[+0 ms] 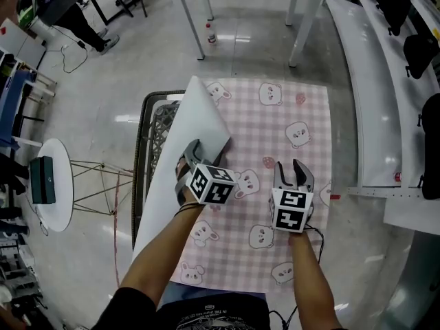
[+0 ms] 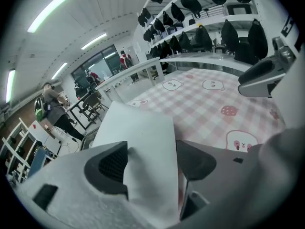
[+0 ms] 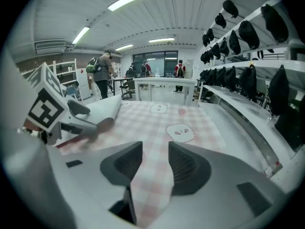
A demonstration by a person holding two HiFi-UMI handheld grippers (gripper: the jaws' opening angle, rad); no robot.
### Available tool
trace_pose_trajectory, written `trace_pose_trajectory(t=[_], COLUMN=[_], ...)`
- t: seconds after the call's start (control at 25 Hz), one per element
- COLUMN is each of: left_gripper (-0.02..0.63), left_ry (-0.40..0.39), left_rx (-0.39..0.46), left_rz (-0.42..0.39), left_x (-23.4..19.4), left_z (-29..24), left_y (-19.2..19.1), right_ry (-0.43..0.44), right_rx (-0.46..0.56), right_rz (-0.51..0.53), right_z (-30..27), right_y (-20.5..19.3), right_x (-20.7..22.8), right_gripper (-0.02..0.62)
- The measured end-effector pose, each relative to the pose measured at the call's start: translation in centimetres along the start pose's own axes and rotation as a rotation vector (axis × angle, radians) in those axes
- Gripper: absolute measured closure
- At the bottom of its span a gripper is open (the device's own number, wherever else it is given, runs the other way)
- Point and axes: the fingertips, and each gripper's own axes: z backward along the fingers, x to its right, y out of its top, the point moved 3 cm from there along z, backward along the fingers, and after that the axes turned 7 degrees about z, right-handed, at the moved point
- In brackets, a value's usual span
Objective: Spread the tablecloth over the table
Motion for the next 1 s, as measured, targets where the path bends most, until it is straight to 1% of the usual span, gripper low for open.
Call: trace_pose_trajectory(t=[0.16,0.36,0.52,0.8,1.0], left_gripper=[0.288,0.341,0.364,0.405,0.436], left_ry=[-0.012,-0.013,-0.024,-0.051,-0.08], left_rx=[-0.006,0.027,0.052,0.099,0.116], left_rz=[0.017,0.017,0.015,-0.023,-0.043], left_x=[-1.2,-2.7,-4.3,-8.2,-11.7], left_z=[0.0,1.2,2.5,4.9,6.2], left_y=[-0.1,0.5,0.7,1.1,0.5], right_ry=[0.026,0.064,0.09,0.125,0.136], right_rx=[0.003,0.01,0.025,0.05,0.069], right_rz=[-0.018,-0.01,-0.001,0.024,0.035], right_z=[0.5,0.7,0.8,1.2,1.7], right_y=[0.4,1.1,2.2,4.5,6.3], right_x=[-2.5,-4.7,-6.4,-10.2,-13.7], right_gripper=[0.438,0.451,0.462,0.471,0.476])
